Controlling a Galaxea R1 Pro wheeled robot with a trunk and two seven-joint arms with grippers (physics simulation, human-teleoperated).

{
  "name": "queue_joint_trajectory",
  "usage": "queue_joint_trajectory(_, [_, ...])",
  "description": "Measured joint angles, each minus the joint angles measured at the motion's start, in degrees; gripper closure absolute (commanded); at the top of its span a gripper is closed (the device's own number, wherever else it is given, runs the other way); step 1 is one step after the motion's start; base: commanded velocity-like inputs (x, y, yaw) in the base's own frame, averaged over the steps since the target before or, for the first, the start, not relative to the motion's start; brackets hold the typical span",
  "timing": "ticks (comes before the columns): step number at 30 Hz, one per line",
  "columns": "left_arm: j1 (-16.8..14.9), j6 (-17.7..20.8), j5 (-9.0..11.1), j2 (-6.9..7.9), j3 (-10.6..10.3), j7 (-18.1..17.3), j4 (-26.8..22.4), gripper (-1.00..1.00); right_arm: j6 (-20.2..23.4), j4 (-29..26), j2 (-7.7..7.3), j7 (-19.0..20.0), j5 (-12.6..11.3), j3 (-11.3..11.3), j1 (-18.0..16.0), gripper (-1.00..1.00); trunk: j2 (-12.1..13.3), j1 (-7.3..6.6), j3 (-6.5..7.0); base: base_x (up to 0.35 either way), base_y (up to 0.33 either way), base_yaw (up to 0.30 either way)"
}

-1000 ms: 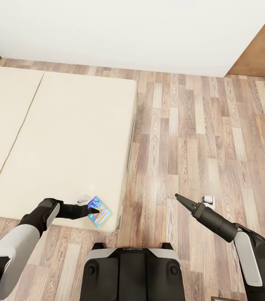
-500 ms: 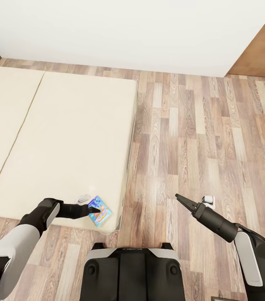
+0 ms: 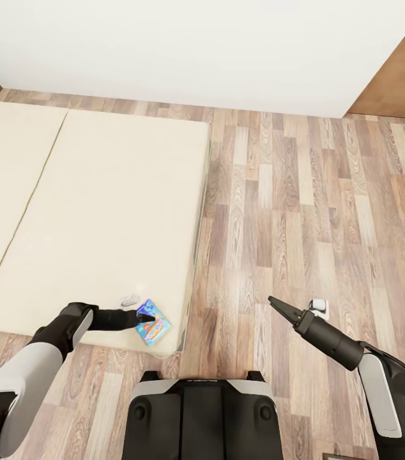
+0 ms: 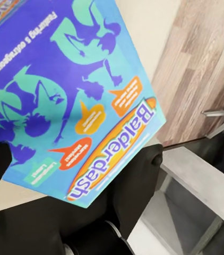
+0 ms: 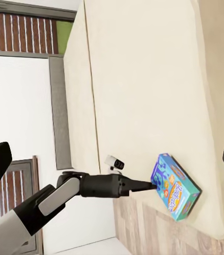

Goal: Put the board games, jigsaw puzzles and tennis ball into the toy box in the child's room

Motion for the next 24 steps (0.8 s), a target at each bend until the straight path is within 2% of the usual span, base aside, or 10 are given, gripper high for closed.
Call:
queue_joint_trajectory(13, [-0.1,1.5,0.0,-0.14,-0.2,0.6,0.1,-1.00,0.0,0.0,-0.04,0.0,0.0,0.0,0.0,-1.00,0.0,0.00,0.00,0.000,0.000,0.000])
queue_joint_trajectory(15, [-0.1,3.0,-0.2,-0.13,-0.2,0.6,0.1,-1.00,0.0,0.1,-0.04,0.0,-0.1,0.0,0.0,-1.00,0.0,0.00,0.00,0.000,0.000,0.000])
queue_joint_trajectory(18, [-0.1,7.2,-0.1,-0.15,-0.2,0.7,0.0,-1.00,0.0,0.1,-0.02,0.0,-0.1,0.0,0.0,-1.00,0.0,0.00,0.00,0.000,0.000,0.000])
queue_joint_trajectory(24, [-0.2,8.8,-0.2,-0.13,-0.2,0.6,-0.1,-1.00,0.0,0.0,-0.03,0.0,-0.1,0.0,0.0,-1.00,0.0,0.00,0.00,0.000,0.000,0.000])
